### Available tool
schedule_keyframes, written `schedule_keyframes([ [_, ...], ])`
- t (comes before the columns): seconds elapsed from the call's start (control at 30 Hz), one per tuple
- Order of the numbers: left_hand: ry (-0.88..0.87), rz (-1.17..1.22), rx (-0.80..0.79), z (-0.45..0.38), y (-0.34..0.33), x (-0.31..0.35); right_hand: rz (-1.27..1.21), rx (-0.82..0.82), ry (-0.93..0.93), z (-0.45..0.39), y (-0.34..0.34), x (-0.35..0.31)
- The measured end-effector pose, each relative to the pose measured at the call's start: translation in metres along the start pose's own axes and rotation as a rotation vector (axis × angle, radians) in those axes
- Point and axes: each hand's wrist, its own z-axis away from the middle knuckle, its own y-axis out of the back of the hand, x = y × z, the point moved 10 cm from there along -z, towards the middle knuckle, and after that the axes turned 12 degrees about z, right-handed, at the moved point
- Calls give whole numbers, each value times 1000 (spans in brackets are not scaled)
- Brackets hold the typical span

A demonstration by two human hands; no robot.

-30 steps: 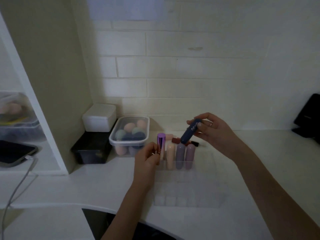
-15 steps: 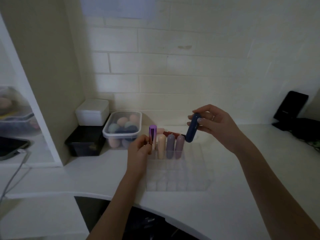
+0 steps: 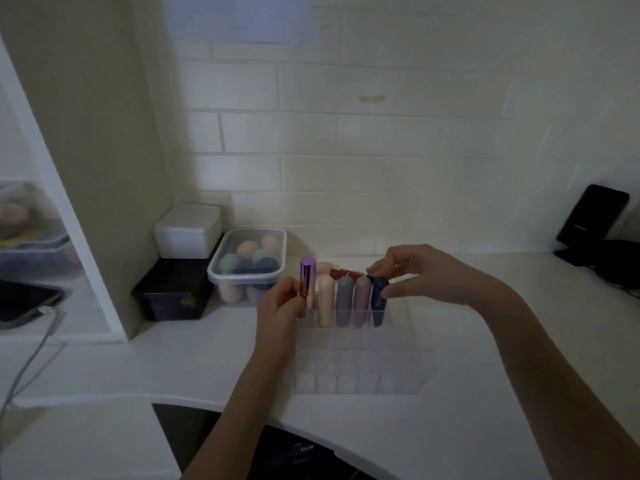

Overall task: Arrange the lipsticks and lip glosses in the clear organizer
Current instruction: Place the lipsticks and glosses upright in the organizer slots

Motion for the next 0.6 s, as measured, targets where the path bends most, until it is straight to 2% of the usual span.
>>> schedule_keyframes([
  [0.1, -2, -33, -9, 4, 1, 3, -47, -68, -14, 2, -7, 1],
  [0.23, -47, -220, -60, 21, 8, 14, -148, -83, -43, 5, -8, 12],
  [0.33, -46, -271, -109, 32, 16, 24, -259, 135, -91, 1, -5, 32],
  [0.4, -18, -302, -155, 36, 23, 26, -126, 280, -48, -6, -12, 40],
  [0.43, -1, -301, -175, 37, 26, 26, -53, 282, -35, -12, -24, 41],
  [0.57, 32, -242, -147, 37, 51, 23, -180, 1, -14, -40, -82, 22],
  [0.6, 33, -224, -128, 37, 58, 21, -112, -56, 69, -46, -92, 12],
])
